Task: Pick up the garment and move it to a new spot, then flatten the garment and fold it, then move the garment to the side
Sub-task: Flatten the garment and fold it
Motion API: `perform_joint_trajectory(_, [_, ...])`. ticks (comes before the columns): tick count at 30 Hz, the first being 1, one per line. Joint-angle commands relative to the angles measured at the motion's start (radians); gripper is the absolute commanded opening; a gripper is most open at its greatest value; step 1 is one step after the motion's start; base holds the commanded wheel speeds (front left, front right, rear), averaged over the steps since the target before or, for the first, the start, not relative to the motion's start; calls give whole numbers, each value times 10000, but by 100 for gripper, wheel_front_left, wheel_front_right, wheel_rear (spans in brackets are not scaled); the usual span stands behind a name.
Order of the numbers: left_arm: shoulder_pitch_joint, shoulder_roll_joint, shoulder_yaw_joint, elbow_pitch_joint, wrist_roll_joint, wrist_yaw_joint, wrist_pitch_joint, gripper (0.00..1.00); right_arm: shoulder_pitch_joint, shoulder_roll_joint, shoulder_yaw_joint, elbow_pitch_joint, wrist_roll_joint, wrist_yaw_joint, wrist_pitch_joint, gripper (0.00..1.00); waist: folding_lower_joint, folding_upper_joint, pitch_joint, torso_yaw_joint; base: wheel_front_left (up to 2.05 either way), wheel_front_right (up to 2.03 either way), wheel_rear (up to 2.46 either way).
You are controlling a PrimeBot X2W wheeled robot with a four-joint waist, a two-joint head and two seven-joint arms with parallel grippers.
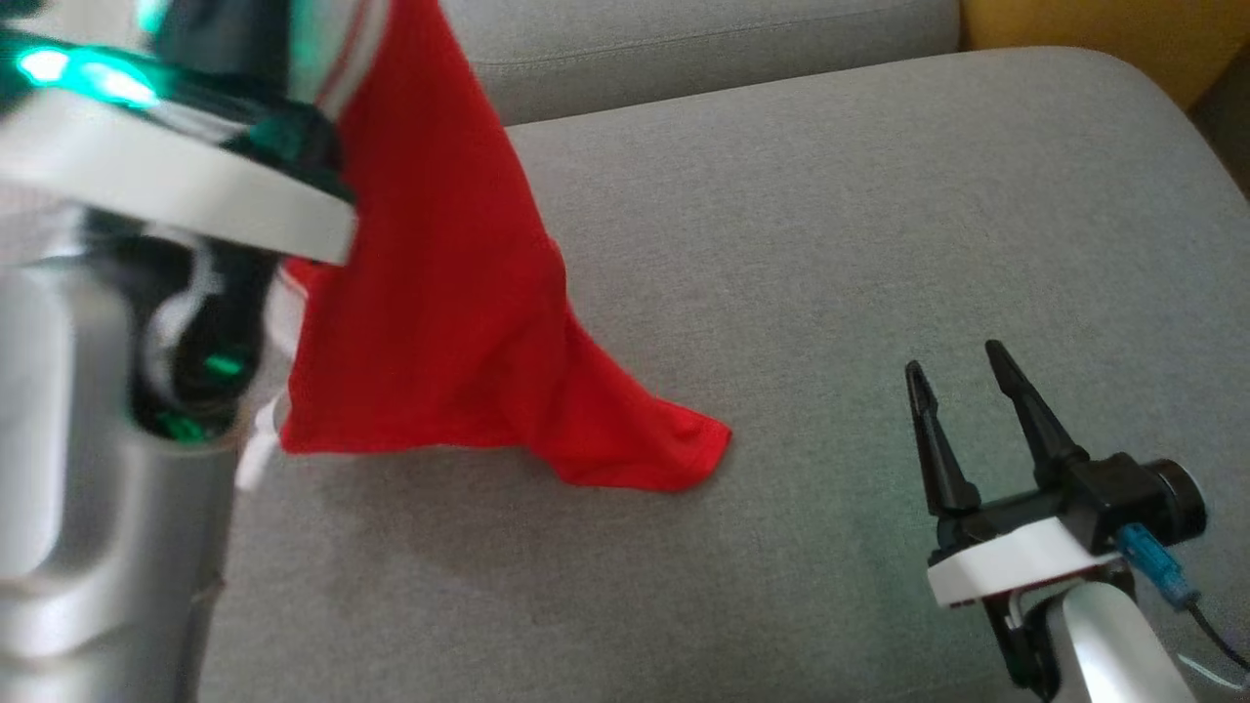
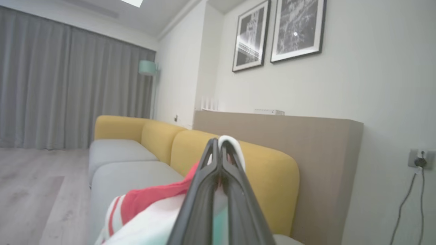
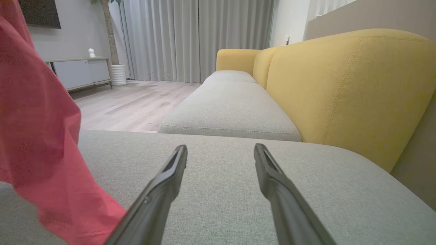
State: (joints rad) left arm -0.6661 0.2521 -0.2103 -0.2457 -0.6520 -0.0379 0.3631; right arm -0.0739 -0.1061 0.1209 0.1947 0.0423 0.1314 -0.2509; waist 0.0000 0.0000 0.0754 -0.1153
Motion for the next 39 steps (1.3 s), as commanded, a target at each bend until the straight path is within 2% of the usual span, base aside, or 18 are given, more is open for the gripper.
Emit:
perform_joint_trajectory(1, [-411,177,30,-39,-41,-135,158,0,-483,-61,256,-271,58,-7,-109,100,0,0,31,-91,0,0,0])
perform_joint_trajectory(5, [-212,-405,-913,917,-167,-310,302,0,-676,5,476,-253,123,-7,-109,100,0,0,259,-428,0,0,0])
perform_joint_trajectory(10, [-244,-1392,-2194,2348,-253,-563,105,0,-1120,101,794,-293,226,-7,-109,100,0,0,857,-1057,0,0,0])
perform_joint_trajectory(11, [-244,-1392,-2194,2348,-253,-563,105,0,-1120,101,794,-293,226,-7,-109,100,0,0,857,-1057,0,0,0])
perform_joint_trajectory(14, [-487,-1751,-3050,3230,-158,-680,-138,0,-1407,219,1008,-307,308,-7,-109,100,0,0,1290,-1582,0,0,0])
perform_joint_trajectory(17, [-824,-1931,-3976,4069,-39,-761,-400,0,-1728,367,1222,-377,422,-7,-109,100,0,0,1752,-2177,0,0,0])
perform_joint_trajectory(18, [-1016,-1986,-4514,4585,-139,-794,-580,0,-1916,452,1389,-438,526,-7,-109,100,0,0,2018,-2596,0,0,0])
perform_joint_trajectory(23, [-1516,-2013,-5916,5443,-586,-767,-1189,0,-2084,547,1678,-509,789,-7,-109,100,0,0,2349,-3393,0,0,0])
perform_joint_trajectory(24, [-1637,-2014,-6156,5586,-554,-692,-1397,6,-2071,550,1717,-538,895,-7,-109,100,0,0,2377,-3478,0,0,0])
perform_joint_trajectory(25, [-1725,-2015,-6374,5733,-519,-592,-1600,42,-2059,552,1762,-563,996,-7,-109,100,0,0,2396,-3564,0,0,0])
perform_joint_trajectory(27, [-1815,-2015,-6800,6017,-532,-448,-1891,100,-2007,555,1750,-587,1043,-7,-109,100,0,0,2373,-3635,0,0,0])
perform_joint_trajectory(33, [-2065,-2017,-7883,6547,-19,-159,-2615,100,-1750,557,1420,-756,875,-7,-109,100,0,0,2128,-3360,0,0,0])
perform_joint_trajectory(39, [-1856,-1937,-7938,6148,109,411,-3291,100,-1407,558,918,-961,477,-7,-109,100,0,0,1736,-2653,0,0,0])
